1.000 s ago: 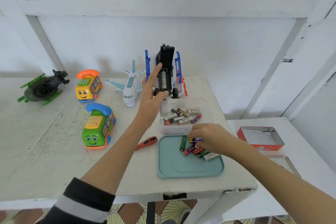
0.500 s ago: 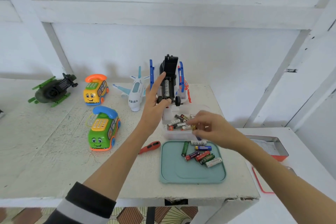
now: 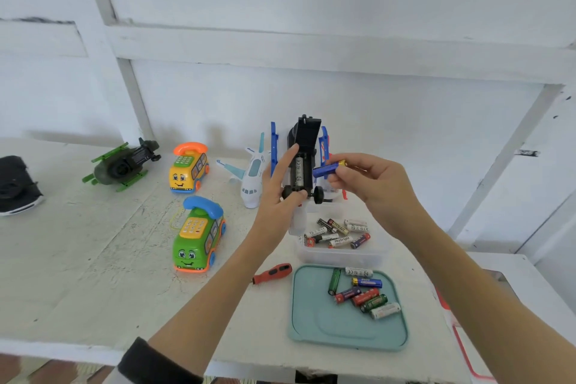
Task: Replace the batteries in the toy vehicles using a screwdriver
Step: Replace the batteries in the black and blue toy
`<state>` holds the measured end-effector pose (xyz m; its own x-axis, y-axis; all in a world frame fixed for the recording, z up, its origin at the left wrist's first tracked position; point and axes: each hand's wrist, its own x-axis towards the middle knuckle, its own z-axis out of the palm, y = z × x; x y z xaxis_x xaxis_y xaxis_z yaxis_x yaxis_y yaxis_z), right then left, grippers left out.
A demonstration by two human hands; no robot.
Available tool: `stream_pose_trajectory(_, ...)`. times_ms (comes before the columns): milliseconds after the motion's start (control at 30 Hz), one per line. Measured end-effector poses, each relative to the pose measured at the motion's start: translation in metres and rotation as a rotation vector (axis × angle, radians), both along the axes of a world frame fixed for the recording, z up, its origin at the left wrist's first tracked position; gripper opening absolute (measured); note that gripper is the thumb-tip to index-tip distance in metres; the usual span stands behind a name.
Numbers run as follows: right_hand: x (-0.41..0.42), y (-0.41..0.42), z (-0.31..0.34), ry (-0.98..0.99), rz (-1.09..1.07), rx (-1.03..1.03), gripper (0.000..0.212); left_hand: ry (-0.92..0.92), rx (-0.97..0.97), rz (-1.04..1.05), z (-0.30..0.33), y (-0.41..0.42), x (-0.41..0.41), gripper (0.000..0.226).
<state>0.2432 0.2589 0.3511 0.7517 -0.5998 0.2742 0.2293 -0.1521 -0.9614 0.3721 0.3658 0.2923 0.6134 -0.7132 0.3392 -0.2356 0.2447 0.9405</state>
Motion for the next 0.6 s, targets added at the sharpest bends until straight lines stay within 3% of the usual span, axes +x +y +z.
stream_pose_trajectory(167,0.022,0.002,0.004,0.044,-0.079,-0.231,0.016,-0.021,0.008,0.009,0.007,0.002,-0.001,0.069)
stream_pose_trajectory(400,0.042,0.0,0.002,0.049,-0.174,-0.785,0.013,-0.047,0.024,0.024,0.008,0.001,0.001,0.073)
stream_pose_trajectory(600,0.043,-0.001,0.008,0.206,-0.064,-0.856,0.011,-0.016,0.016,0.0,0.005,-0.001,0.004,0.074)
